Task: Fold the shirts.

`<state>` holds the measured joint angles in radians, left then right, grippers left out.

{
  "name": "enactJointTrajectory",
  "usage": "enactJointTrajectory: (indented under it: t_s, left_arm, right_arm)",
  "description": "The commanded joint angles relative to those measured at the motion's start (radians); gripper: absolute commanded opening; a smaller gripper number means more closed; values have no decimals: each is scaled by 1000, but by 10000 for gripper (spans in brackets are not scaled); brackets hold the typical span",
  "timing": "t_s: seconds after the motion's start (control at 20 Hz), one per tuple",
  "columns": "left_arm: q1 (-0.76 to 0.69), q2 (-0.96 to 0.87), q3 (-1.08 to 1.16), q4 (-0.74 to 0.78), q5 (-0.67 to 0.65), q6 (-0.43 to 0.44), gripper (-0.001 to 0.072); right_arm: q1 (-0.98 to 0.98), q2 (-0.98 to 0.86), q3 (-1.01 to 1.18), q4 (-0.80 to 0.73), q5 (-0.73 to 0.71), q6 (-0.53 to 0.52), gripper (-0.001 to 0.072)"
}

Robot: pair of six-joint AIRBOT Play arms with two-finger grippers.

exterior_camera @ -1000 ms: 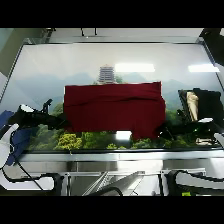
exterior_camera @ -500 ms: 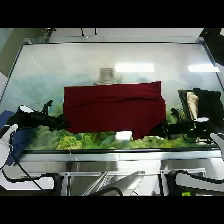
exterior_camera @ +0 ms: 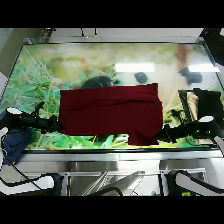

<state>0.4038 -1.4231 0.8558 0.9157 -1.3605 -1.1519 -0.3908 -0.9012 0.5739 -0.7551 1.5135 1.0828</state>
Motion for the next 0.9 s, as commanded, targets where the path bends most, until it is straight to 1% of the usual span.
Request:
enactJointTrajectory:
  t_s: [0.0, 0.05, 0.2, 0.3, 0.4, 0.5, 0.6, 0.75, 0.85]
  left_arm:
    - [53, 70, -1, 96, -27, -49, 14]
    - [63, 84, -1, 119, -35, -63, 14]
    - [59, 98, 0, 140, -57, -63, 14]
    - [43, 97, 15, 130, -88, -63, 14]
    - [7, 84, 102, 130, -139, -69, 14]
    - [-37, 67, 215, 130, -157, -103, 14]
    - [-87, 25, 330, 131, -155, -127, 14]
    - [-156, -111, 519, 135, -153, -160, 14]
    - [-184, -212, 607, 164, -150, -191, 14]
  right_arm:
    - [0, 75, -1, -156, 14, 85, 19]
    - [0, 109, -1, -161, 15, 91, 19]
    - [0, 188, 0, -160, 9, 100, 19]
    - [2, 195, 7, -51, -2, 77, 18]
    - [2, 171, 60, 90, -49, 31, 18]
    - [2, 99, 169, 193, -103, -28, 19]
    - [16, -23, 304, 275, -140, -67, 18]
    - [73, -250, 518, 285, -196, -84, 19]
    - [99, -396, 621, 285, -216, -90, 19]
